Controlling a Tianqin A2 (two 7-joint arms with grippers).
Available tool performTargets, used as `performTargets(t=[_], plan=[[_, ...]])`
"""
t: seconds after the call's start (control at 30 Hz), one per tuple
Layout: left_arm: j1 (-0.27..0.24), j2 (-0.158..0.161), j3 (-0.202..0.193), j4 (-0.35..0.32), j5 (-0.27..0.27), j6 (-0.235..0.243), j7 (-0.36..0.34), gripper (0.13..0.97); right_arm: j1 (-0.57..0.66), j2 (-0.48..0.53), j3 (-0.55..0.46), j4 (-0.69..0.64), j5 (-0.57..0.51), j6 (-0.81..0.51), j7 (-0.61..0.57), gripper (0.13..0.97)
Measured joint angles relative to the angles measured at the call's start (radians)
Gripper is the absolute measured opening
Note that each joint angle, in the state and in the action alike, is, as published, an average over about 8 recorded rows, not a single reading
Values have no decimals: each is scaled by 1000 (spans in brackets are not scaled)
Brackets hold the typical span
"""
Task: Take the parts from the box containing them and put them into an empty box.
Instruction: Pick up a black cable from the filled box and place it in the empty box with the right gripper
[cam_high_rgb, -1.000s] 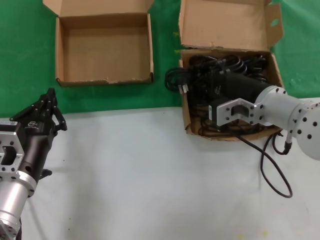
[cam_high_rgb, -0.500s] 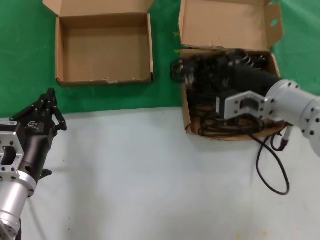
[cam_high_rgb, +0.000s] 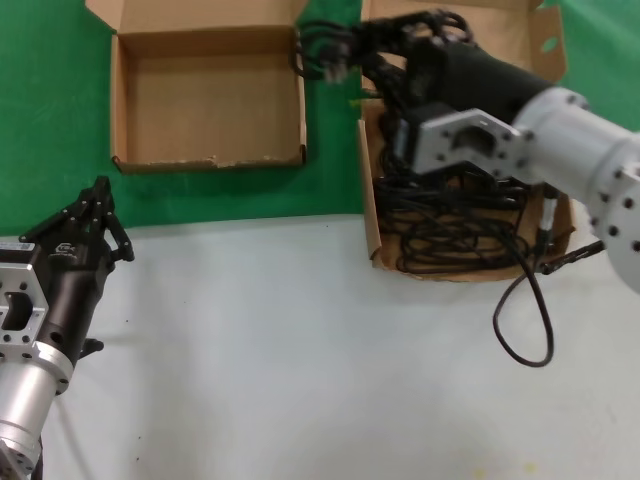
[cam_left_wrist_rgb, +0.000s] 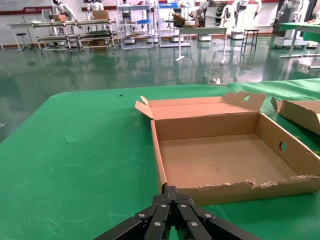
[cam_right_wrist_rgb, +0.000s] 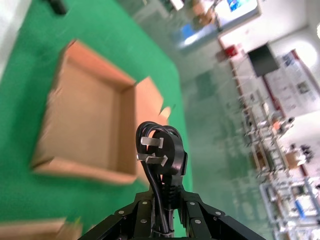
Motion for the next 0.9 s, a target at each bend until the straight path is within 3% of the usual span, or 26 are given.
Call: performTargets(t=[0.43,0.9], plan=[[0,0,0,0,0,0,0,145,118,-182,-105,-140,-38,32,-48,227],[0,0,0,0,0,0,0,145,184,-287,-194,-391,35,158,-160,227]])
